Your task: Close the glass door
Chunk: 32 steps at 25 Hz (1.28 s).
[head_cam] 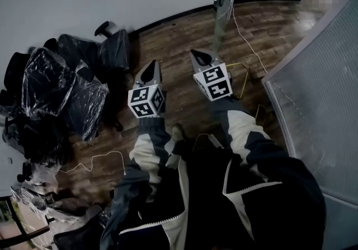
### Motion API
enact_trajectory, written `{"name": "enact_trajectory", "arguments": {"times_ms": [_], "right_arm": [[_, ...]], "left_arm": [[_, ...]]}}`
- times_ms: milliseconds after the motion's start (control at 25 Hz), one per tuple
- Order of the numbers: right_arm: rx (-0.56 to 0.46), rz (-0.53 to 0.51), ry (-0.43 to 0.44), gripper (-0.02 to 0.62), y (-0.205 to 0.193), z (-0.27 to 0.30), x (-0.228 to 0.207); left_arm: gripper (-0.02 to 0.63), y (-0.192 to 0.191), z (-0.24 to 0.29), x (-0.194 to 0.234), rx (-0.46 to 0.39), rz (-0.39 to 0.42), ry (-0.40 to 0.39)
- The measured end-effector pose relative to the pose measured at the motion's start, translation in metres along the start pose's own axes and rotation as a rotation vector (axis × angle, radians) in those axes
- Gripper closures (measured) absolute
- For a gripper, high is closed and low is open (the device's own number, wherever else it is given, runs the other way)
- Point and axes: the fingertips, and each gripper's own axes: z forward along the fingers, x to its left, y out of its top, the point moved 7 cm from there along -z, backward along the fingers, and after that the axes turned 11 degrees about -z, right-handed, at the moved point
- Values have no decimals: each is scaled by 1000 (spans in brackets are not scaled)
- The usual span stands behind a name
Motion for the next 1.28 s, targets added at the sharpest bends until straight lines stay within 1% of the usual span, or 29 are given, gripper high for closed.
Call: {"name": "enact_trajectory", "arguments": {"times_ms": [160,320,440,640,840,1040,1120,1280], "right_arm": [[24,-33,-55,591,27,63,-11],[38,-2,-144,591,38,116,-31],[56,19,-201,591,42,144,-49],[79,56,-252,591,43,181,-81],[81,73,-295,591,36,210,-123],[60,124,-355,591,35,239,-185],[59,125,-369,591,37,245,-205],[68,153,-424,591,32,254,-241]], "left_arm": [[606,28,50,51,19,-12,-61],[606,56,97,93,14,5,-99],[607,70,130,115,11,15,-122],[606,76,183,135,47,21,-151],[606,84,244,132,65,27,-203],[606,102,317,109,93,103,-265],[606,106,344,94,100,131,-301],[607,111,404,66,125,136,-398]]}}
